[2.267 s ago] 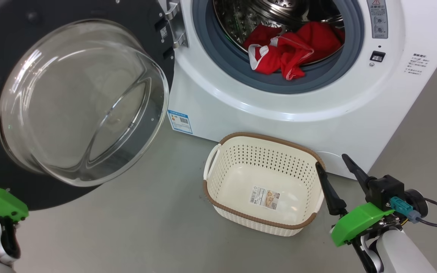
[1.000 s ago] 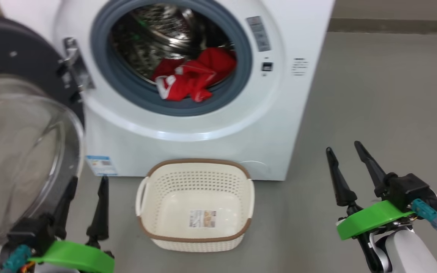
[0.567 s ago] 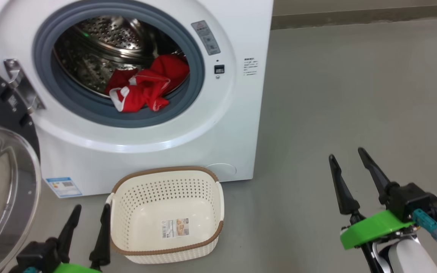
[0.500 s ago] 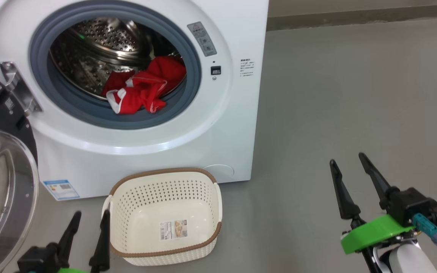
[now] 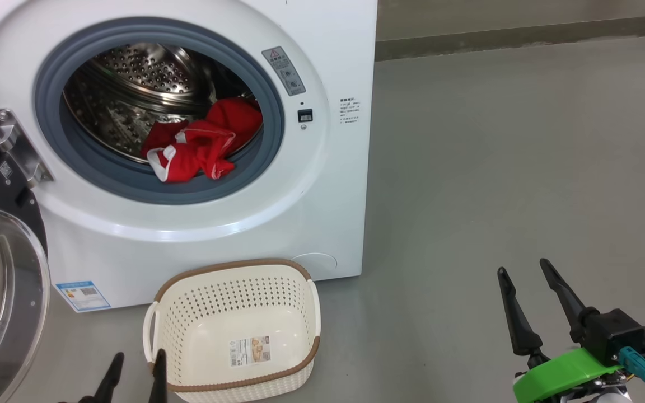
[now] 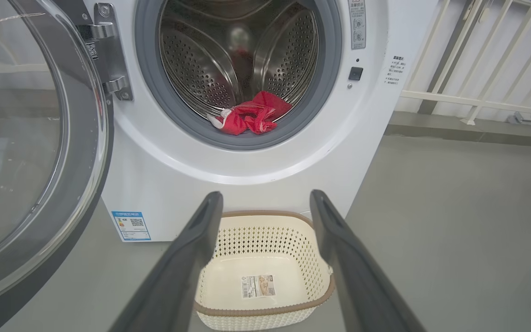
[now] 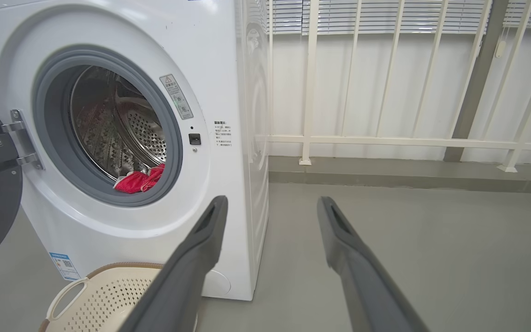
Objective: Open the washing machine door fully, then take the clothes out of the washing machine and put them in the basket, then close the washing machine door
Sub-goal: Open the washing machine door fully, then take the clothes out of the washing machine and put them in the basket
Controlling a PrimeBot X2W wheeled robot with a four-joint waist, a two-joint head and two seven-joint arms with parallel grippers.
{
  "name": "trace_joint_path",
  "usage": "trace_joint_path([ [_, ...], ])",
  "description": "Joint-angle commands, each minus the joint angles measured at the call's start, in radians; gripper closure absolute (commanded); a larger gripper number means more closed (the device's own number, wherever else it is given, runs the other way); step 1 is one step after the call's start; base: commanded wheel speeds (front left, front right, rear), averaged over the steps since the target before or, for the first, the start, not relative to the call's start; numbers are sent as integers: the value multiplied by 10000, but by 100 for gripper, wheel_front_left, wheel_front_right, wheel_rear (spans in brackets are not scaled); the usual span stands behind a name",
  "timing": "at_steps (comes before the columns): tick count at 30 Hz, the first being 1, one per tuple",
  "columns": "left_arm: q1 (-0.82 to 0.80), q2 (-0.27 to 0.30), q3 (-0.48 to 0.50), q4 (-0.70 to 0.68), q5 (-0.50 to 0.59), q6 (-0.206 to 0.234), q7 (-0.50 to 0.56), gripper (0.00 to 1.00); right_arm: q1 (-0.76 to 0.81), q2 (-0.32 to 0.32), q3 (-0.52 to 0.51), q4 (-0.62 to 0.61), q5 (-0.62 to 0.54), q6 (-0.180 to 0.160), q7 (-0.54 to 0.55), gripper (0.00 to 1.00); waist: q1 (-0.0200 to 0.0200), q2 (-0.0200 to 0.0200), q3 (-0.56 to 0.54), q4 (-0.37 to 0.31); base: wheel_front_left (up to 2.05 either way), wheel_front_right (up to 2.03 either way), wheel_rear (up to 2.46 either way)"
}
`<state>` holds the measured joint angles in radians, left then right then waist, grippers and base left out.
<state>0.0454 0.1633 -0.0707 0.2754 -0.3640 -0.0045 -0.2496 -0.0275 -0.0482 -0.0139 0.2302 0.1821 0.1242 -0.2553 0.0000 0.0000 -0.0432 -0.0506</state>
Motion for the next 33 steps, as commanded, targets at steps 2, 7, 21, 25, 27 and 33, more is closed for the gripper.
trace_joint_path([
  [2,-187,17,445,-324,178,-141,-120,0,-130,-21,215,-313,66,65,-65,0,0,0,19,19,0,0,0],
  [7,-182,-113,682,-435,483,-217,-121,0,-96,-32,323,-378,93,65,-65,0,0,0,42,62,0,0,0],
  [21,-169,-475,1149,-641,866,-494,-121,0,-121,-131,390,-325,68,65,-65,0,0,0,3,86,0,0,0],
  [25,-82,-596,1350,-961,962,-643,-122,0,-134,-126,375,-295,38,65,-65,0,0,0,-2,103,0,0,0],
  [27,-81,-618,1397,-852,1020,-641,-122,0,-148,-122,364,-272,35,65,-65,0,0,0,4,109,0,0,0],
  [33,-113,-682,1629,-708,1253,-592,-122,0,-160,-99,366,-220,61,65,-65,0,0,0,0,104,0,0,0],
])
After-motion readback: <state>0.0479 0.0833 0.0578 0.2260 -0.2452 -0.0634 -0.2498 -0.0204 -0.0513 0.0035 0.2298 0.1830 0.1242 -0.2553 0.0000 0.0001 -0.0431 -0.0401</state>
